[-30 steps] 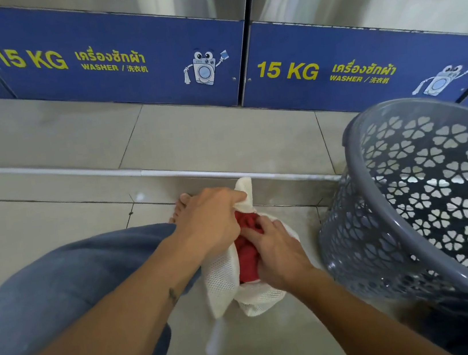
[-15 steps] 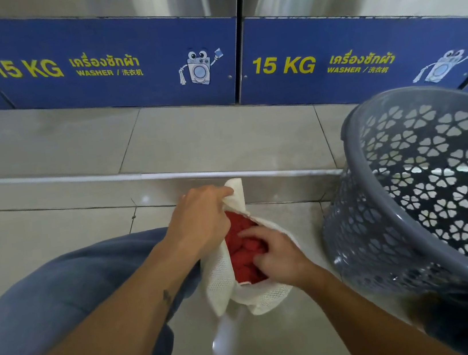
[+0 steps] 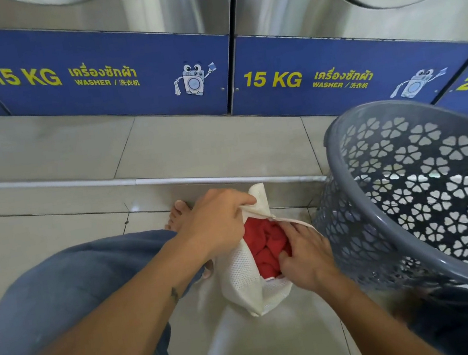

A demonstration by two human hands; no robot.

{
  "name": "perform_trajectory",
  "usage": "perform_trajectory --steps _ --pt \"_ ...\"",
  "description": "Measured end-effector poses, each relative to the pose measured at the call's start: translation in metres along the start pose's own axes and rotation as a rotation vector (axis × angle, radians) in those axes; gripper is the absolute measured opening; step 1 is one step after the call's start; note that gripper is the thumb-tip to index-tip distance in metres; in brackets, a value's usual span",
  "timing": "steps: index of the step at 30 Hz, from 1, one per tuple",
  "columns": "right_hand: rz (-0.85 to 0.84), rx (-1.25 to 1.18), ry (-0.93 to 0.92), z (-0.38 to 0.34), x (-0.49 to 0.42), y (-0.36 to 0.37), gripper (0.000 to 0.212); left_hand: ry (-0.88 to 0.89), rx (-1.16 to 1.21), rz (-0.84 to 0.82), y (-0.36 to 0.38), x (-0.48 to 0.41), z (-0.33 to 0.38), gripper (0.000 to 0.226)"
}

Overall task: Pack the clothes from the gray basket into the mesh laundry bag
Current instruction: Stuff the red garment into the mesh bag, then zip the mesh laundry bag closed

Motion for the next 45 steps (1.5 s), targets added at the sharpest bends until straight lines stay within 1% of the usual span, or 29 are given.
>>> perform_trajectory --steps 3,4,6,7,8,9,10,11,13,15,18,21,24,26,28,29,30,32,33,35,37,38,40,43,45 --pt "-0.102 -0.066 0.039 0.009 0.002 0.007 0.075 0.049 -0.040 -0.023 0.002 0.003 0.011 0.043" --pt "-0.092 -0.111 0.036 0.008 0.003 0.004 0.070 0.056 -0.050 -0.031 0.003 0.003 0.012 0.043" --pt "-0.017 -0.192 -0.002 -0.001 0.005 -0.005 0.057 0.047 -0.051 -0.040 0.003 0.002 0.008 0.044" --pt "-0.004 -0.196 -0.043 -0.009 0.008 -0.004 0.054 0.037 -0.044 -0.042 0.002 0.002 0.006 0.043" --pt "-0.027 -0.179 -0.104 -0.020 0.010 0.003 0.054 0.025 -0.034 -0.043 0.002 0.002 0.003 0.043" --pt "-0.097 -0.152 -0.167 -0.030 0.012 0.017 0.056 0.014 -0.029 -0.040 0.001 0.002 0.001 0.043" --pt "-0.203 -0.120 -0.209 -0.038 0.014 0.038 0.059 -0.001 -0.028 -0.039 0.001 0.002 -0.003 0.045" --pt "-0.307 -0.074 -0.212 -0.038 0.015 0.058 0.059 -0.015 -0.035 -0.041 0.001 0.001 -0.006 0.049" --pt "-0.428 0.024 -0.138 -0.024 0.009 0.084 0.055 -0.032 -0.054 -0.062 0.005 0.002 -0.011 0.053" --pt "-0.441 0.093 -0.068 -0.015 0.002 0.087 0.055 -0.042 -0.058 -0.092 0.009 0.003 -0.014 0.053" --pt "-0.447 0.157 -0.014 -0.015 -0.011 0.087 0.064 -0.071 -0.050 -0.097 0.010 0.002 -0.017 0.054" --pt "-0.487 0.173 0.058 -0.017 -0.021 0.088 0.069 -0.078 -0.044 -0.100 0.012 -0.002 -0.016 0.056" --pt "-0.522 0.107 0.081 -0.026 -0.023 0.082 0.071 -0.077 -0.032 -0.087 0.009 -0.005 -0.016 0.053" --pt "-0.501 0.029 0.064 -0.031 -0.024 0.075 0.070 -0.072 -0.051 -0.097 0.010 -0.006 -0.017 0.050" --pt "-0.448 -0.023 -0.006 -0.037 -0.018 0.065 0.073 -0.076 -0.074 -0.111 0.010 -0.005 -0.018 0.050" --pt "-0.429 -0.095 -0.046 -0.039 -0.014 0.058 0.072 -0.083 -0.087 -0.118 0.010 -0.005 -0.018 0.051" --pt "-0.415 -0.187 -0.079 -0.041 -0.009 0.051 0.065 -0.093 -0.099 -0.132 0.011 -0.005 -0.018 0.054" --pt "-0.385 -0.320 -0.103 -0.039 -0.004 0.037 0.042 -0.113 -0.126 -0.153 0.012 -0.003 -0.019 0.059" --pt "-0.323 -0.362 -0.096 -0.036 -0.007 0.024 0.036 -0.127 -0.134 -0.163 0.014 -0.002 -0.020 0.061" --pt "-0.133 -0.442 -0.064 -0.029 -0.016 -0.009 0.030 -0.141 -0.129 -0.194 0.015 0.000 -0.020 0.059" --pt "0.048 -0.452 -0.011 -0.022 -0.027 -0.038 0.029 -0.149 -0.134 -0.218 0.017 0.001 -0.020 0.059" --pt "0.096 -0.433 -0.009 -0.022 -0.032 -0.047 0.030 -0.149 -0.144 -0.229 0.018 0.002 -0.019 0.059" --pt "0.076 -0.396 -0.020 -0.025 -0.047 -0.046 0.032 -0.150 -0.165 -0.248 0.021 0.002 -0.020 0.060" --pt "-0.049 -0.364 -0.079 -0.040 -0.063 -0.024 0.041 -0.137 -0.183 -0.266 0.024 0.002 -0.020 0.056" --pt "-0.136 -0.387 -0.129 -0.049 -0.066 -0.006 0.047 -0.104 -0.187 -0.252 0.021 0.003 -0.013 0.053"
Point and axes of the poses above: each hand's wrist, its own x-axis away from the middle knuckle, its own y-axis out of the palm, z = x × y, the point moved 10 cm from there along -x, towards the middle knuckle, and after that the axes turned 2 degrees about -z, right-handed, at the moved point
